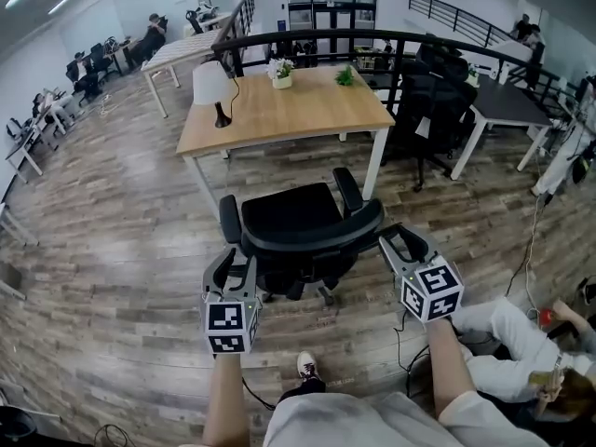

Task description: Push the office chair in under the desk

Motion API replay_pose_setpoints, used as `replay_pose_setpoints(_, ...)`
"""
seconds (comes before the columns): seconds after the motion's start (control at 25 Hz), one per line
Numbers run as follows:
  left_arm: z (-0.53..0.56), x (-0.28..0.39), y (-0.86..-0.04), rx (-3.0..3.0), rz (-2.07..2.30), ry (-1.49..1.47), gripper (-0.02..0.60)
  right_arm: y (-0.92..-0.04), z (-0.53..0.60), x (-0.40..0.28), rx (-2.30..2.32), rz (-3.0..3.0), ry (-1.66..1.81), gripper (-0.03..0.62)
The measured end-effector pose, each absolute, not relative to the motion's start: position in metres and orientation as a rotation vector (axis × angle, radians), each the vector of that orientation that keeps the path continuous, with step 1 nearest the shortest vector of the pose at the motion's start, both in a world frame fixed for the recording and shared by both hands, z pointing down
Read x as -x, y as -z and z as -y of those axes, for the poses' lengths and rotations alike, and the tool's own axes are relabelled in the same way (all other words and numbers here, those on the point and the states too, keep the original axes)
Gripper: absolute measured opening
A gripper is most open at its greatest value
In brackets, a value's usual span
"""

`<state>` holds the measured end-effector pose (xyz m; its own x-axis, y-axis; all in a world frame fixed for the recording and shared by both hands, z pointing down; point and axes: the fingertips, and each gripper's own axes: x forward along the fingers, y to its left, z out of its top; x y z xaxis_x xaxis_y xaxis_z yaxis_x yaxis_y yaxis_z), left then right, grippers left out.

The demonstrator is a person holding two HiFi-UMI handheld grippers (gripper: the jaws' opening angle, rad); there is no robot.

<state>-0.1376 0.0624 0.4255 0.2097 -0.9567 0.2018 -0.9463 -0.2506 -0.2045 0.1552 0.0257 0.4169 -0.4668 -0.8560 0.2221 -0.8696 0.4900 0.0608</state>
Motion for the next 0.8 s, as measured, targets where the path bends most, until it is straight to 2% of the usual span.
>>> replay_pose_setpoints(0.08, -0.054, 0.14, -0.436, 2.44, -1.874, 0.479, 0.212, -0.424, -0.017, -0.151, -1.472, 2.501, -0.097, 0.215)
replay_pose_setpoints(0.28, -0.036, 0.146, -0.453, 2.518, -1.822, 0.494, 0.25, -0.442, 0.004, -0.145, -1.467, 2.49, -0.118, 0.29)
replay_pose_setpoints(0.8, 0.003, 0.141, -0.48, 2.629, -1.742, 0.524, 0.31, -0.468, 0.046, -0.133, -1.414, 2.505, -0.164, 0.298)
